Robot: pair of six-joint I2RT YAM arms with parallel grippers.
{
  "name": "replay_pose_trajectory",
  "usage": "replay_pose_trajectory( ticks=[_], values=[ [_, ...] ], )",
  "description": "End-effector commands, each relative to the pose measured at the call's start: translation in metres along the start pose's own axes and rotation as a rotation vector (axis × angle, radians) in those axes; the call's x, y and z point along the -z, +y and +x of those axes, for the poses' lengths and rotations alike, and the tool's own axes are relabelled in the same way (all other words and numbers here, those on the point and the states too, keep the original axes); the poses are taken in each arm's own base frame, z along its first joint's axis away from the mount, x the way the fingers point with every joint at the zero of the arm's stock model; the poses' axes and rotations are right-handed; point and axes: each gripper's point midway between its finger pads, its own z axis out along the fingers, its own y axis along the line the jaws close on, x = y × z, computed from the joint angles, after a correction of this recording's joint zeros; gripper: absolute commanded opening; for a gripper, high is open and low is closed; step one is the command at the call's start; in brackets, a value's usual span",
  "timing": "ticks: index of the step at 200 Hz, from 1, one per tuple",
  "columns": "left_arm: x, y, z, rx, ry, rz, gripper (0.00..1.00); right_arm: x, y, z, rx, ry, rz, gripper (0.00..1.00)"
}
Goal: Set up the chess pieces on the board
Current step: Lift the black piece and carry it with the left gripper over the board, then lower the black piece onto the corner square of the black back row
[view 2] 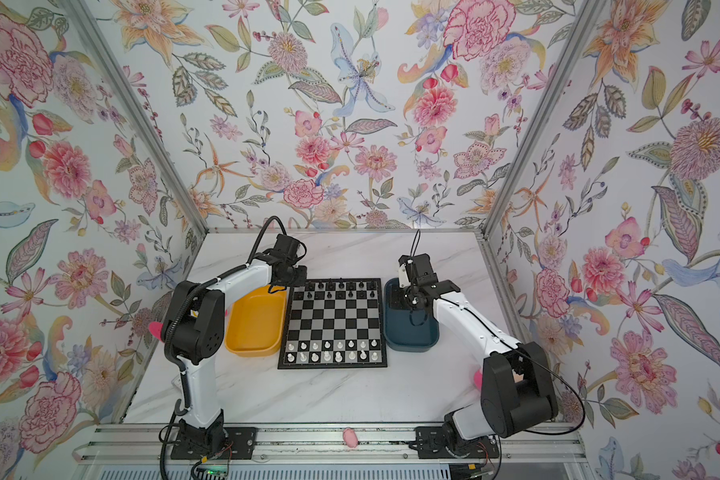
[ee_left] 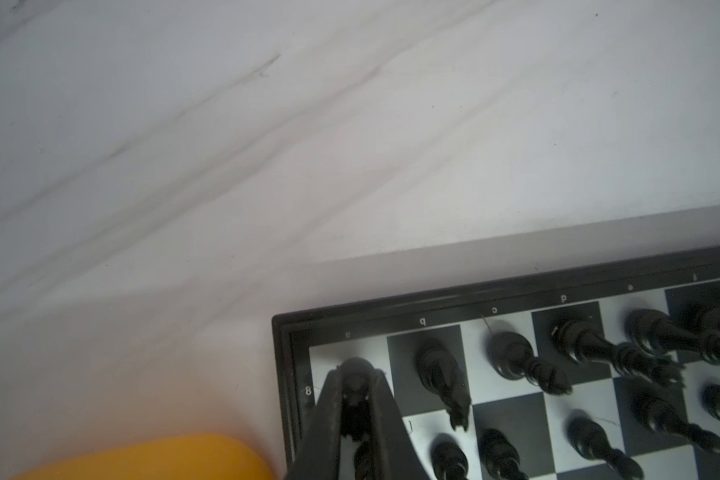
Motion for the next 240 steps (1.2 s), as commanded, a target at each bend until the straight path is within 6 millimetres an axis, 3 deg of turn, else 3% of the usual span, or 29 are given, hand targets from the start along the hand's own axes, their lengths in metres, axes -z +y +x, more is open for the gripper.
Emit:
replay_pose_trajectory(
  ticks=[1, 134, 186, 240],
  values=[
    [-0.002, 0.0, -0.001, -0.023, 0.014, -0.018, 0.09, -0.002, -0.007, 0.008, -0.024, 0.021, 0.017, 0.29],
    [-0.011, 0.0, 0.006, -0.027, 0.041, -0.02, 0.1, -0.004, -0.008, 0.009, -0.026, 0.024, 0.016, 0.29],
    [-0.012, 0.001, 0.008, -0.03, 0.051, -0.026, 0.2, -0.004, -0.008, 0.009, -0.028, 0.023, 0.017, 0.29],
    [-0.008, 0.002, 0.006, -0.031, 0.046, -0.027, 0.25, -0.003, -0.007, 0.008, -0.027, 0.021, 0.012, 0.29]
  ],
)
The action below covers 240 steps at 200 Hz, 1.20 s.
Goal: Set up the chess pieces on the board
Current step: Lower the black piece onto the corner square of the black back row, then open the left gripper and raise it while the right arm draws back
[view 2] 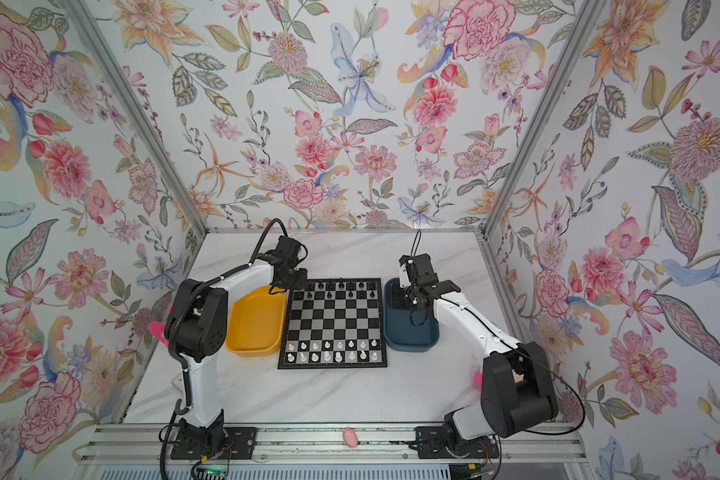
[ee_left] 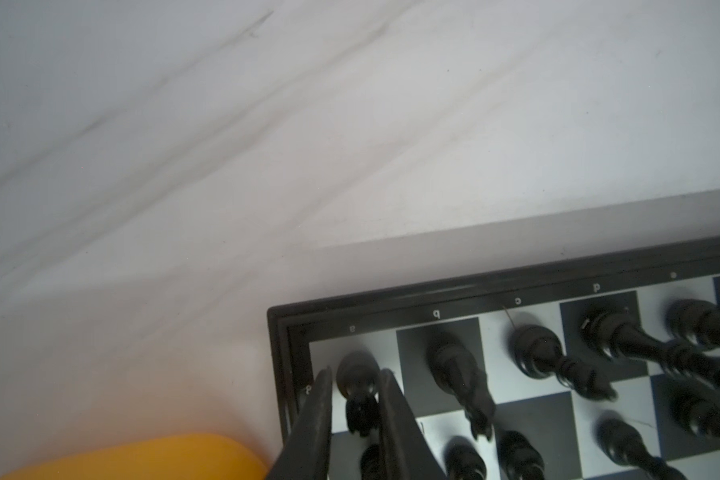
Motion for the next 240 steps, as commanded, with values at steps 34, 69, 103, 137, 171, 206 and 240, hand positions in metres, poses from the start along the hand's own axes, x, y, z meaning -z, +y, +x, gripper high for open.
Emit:
replay_pose_trajectory(
  ticks=[34, 69, 103, 137, 171, 206, 240],
  values=[
    [0.006, 0.003, -0.006, -0.02, -0.008, -0.028, 0.28, -0.001, -0.004, 0.005, -0.018, 0.014, 0.007, 0.29],
    [0.012, 0.002, -0.011, -0.022, -0.022, -0.029, 0.3, 0.0, -0.003, 0.004, -0.018, 0.01, 0.008, 0.3],
    [0.02, 0.003, -0.015, -0.023, -0.042, -0.036, 0.31, 0.003, -0.003, 0.003, -0.016, 0.004, 0.008, 0.3],
    [0.032, 0.004, -0.021, -0.019, -0.071, -0.036, 0.31, 0.005, -0.003, 0.002, -0.017, -0.003, 0.009, 0.3],
    [0.047, 0.004, -0.028, -0.017, -0.112, -0.034, 0.32, 0.013, -0.003, 0.0, -0.014, -0.027, 0.016, 0.31],
    [0.064, 0.006, -0.034, -0.014, -0.161, -0.033, 0.33, 0.021, -0.005, -0.001, -0.012, -0.047, 0.032, 0.33],
    [0.081, 0.006, -0.04, -0.009, -0.222, -0.025, 0.34, 0.03, -0.007, -0.004, -0.011, -0.072, 0.043, 0.35]
  ],
)
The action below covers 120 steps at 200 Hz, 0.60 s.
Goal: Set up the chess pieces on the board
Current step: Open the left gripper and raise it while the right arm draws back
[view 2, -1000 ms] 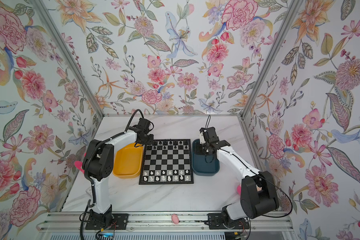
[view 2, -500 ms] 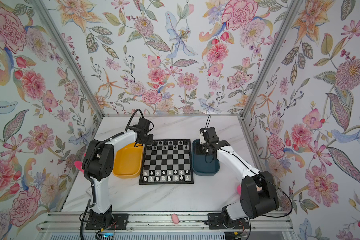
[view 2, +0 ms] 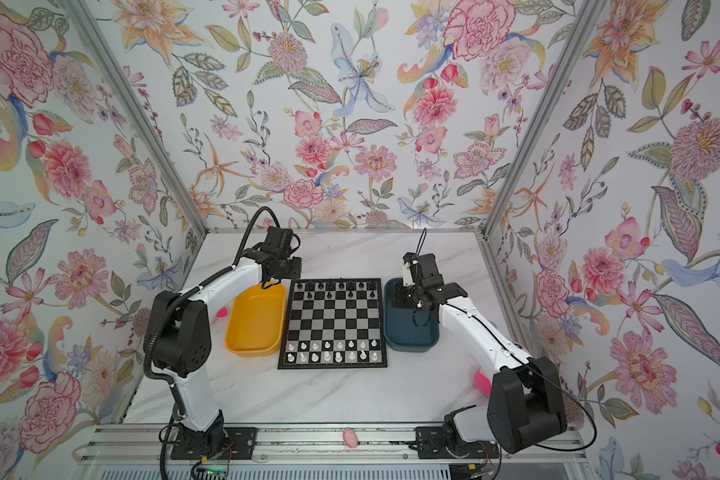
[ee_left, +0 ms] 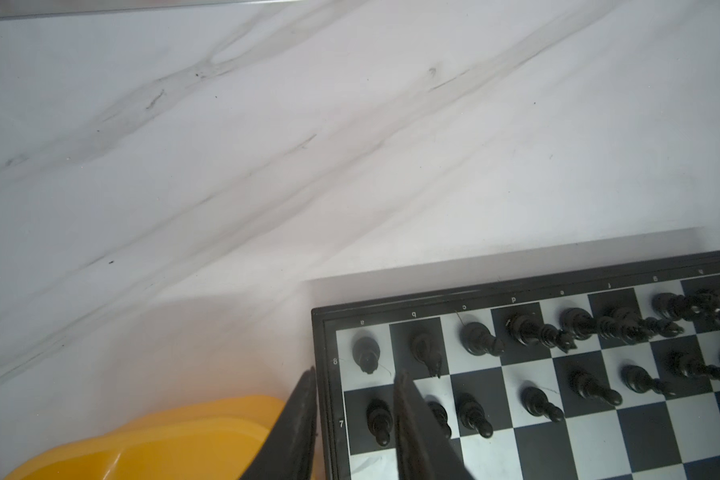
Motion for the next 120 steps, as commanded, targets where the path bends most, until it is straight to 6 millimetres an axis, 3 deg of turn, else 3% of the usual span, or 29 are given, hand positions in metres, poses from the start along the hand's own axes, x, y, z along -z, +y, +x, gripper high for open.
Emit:
replay_pose_trajectory(
  ticks=[1, 41, 76, 84, 120],
  values=[
    [0.017, 0.002, -0.008, -0.014, -0.055, -0.008, 0.35, 0.007, -0.009, 0.005, -0.017, -0.001, 0.034, 0.35],
    [0.043, 0.004, -0.02, -0.002, -0.168, 0.002, 0.36, 0.026, -0.005, -0.007, -0.001, -0.062, 0.033, 0.36],
    [0.08, 0.004, -0.034, 0.014, -0.35, 0.042, 0.4, 0.051, 0.0, -0.02, 0.043, -0.146, 0.026, 0.41],
    [0.102, 0.006, -0.043, 0.027, -0.429, 0.056, 0.42, 0.058, 0.003, -0.022, 0.058, -0.168, 0.014, 0.42],
    [0.16, 0.016, -0.047, 0.06, -0.645, 0.075, 0.48, 0.092, 0.018, -0.042, 0.12, -0.34, -0.046, 0.48]
  ],
)
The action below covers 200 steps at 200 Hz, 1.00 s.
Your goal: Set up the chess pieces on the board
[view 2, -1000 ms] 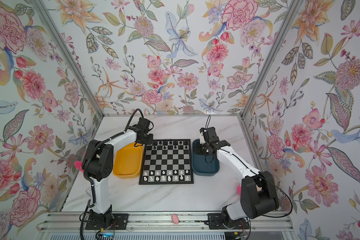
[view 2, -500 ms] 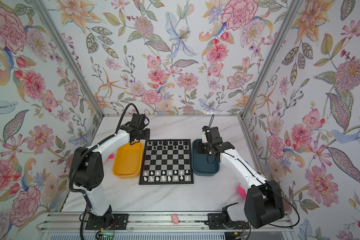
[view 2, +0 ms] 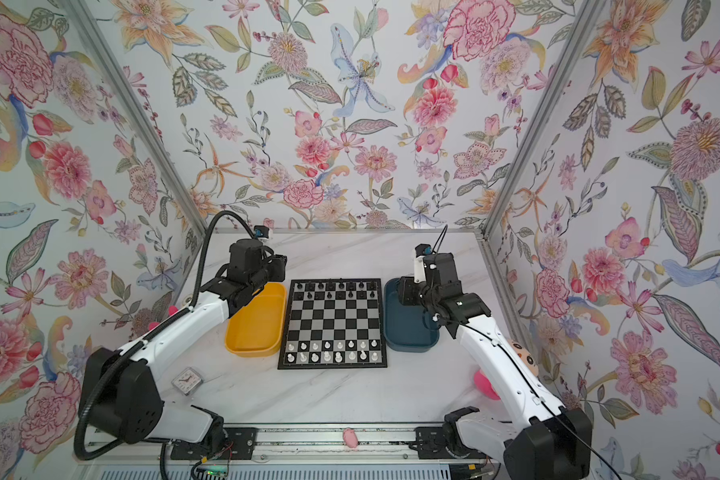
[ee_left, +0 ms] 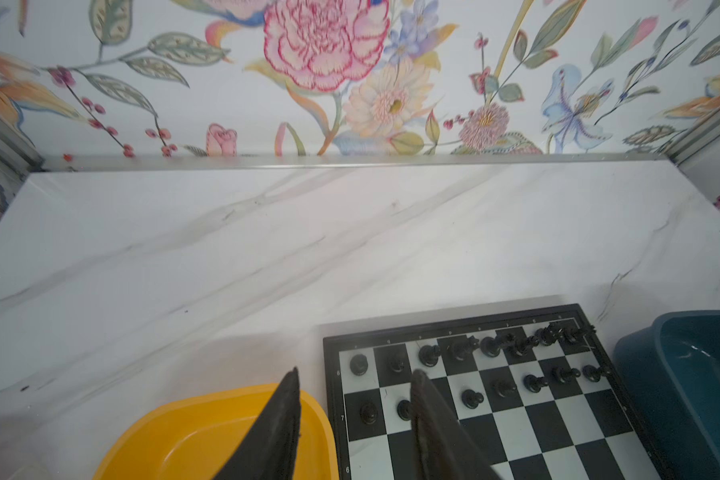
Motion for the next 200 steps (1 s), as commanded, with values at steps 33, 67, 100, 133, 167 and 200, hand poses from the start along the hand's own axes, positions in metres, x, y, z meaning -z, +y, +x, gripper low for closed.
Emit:
replay_pose_trajectory(
  ticks=[33, 67, 100, 133, 167, 200],
  values=[
    [0.086, 0.018, -0.05, 0.035, -0.383, -0.03, 0.57, 0.049, 0.013, -0.03, 0.1, -0.29, -0.067, 0.62],
    [0.121, 0.049, -0.041, 0.046, -0.492, -0.16, 0.8, 0.067, 0.003, -0.031, 0.158, -0.384, -0.008, 0.99],
    [0.139, 0.093, -0.016, 0.016, -0.536, -0.408, 0.99, 0.063, -0.018, -0.022, 0.214, -0.446, 0.098, 0.99],
    [0.154, 0.123, 0.021, -0.042, -0.597, -0.58, 0.99, 0.062, -0.024, -0.011, 0.328, -0.57, 0.12, 0.99],
    [0.167, 0.145, 0.07, -0.076, -0.683, -0.66, 0.99, 0.047, -0.051, 0.014, 0.409, -0.608, 0.243, 0.99],
    [0.151, 0.154, 0.092, -0.137, -0.632, -0.649, 0.99, 0.025, -0.071, 0.038, 0.451, -0.659, 0.292, 0.99]
  ],
)
